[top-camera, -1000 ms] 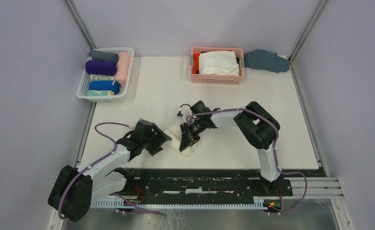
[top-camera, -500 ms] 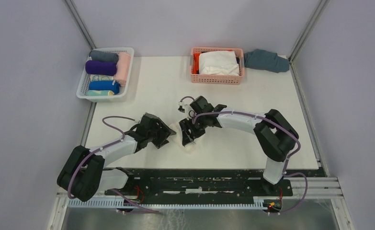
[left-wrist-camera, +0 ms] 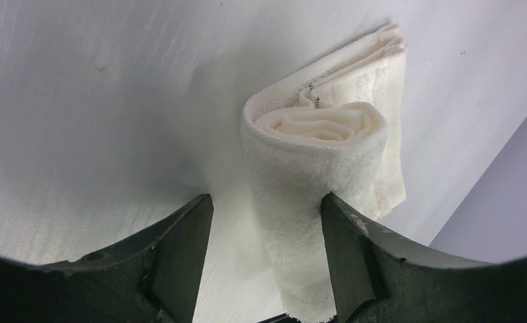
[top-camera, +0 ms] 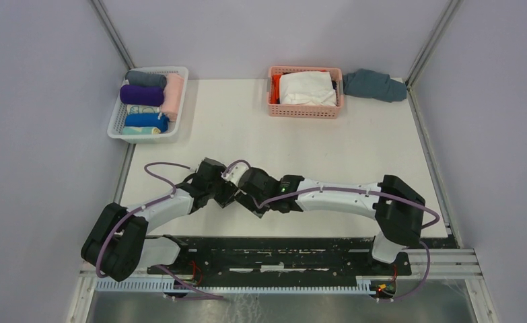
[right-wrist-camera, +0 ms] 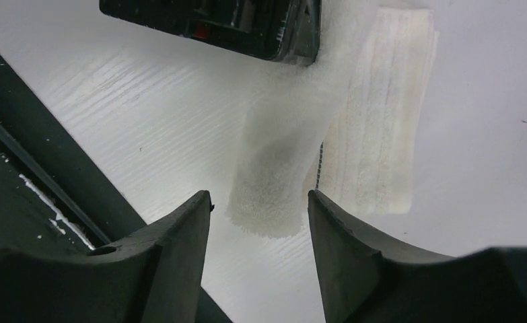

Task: Roll the towels
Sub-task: Fold the towel at the center of the board.

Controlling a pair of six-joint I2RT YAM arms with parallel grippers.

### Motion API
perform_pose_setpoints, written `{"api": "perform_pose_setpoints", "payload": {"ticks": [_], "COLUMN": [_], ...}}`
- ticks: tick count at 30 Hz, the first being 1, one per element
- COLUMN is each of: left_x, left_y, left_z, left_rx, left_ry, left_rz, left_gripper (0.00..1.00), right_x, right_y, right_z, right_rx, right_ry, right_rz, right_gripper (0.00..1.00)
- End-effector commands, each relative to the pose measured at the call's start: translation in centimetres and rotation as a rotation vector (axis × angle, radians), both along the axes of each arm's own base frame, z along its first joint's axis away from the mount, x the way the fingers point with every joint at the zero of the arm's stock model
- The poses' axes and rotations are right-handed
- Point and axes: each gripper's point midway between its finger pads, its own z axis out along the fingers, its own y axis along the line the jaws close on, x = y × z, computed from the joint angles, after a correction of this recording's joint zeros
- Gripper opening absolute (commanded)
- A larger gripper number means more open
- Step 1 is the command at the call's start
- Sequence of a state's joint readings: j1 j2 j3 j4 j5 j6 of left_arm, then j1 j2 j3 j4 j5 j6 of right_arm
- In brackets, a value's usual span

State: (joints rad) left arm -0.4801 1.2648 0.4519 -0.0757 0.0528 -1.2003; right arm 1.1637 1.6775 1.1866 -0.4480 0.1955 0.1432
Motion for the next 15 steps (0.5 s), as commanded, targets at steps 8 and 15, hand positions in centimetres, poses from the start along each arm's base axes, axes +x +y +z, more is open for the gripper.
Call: {"api": "perform_pose_setpoints", "payload": {"ticks": [8,15], "left_x": [-2.6,-2.6], "left_y": [3.0,2.7], "left_z": [-3.4,-3.4], "left_rx": [0.162,0.156], "left_ry": [0.117,0.116], "left_rz": [0.012,0.002], "left_gripper": [0.69,0.69], "right_x": [1.9,2.3], "right_y": [1.6,0.4], "right_z": [-1.5,-5.2], "right_rx": [-0.138,-0.249], "right_ry": [-0.167,-0.149], "right_rz": [-0.02,-0.03], "right_gripper": [0.53,0.57]}}
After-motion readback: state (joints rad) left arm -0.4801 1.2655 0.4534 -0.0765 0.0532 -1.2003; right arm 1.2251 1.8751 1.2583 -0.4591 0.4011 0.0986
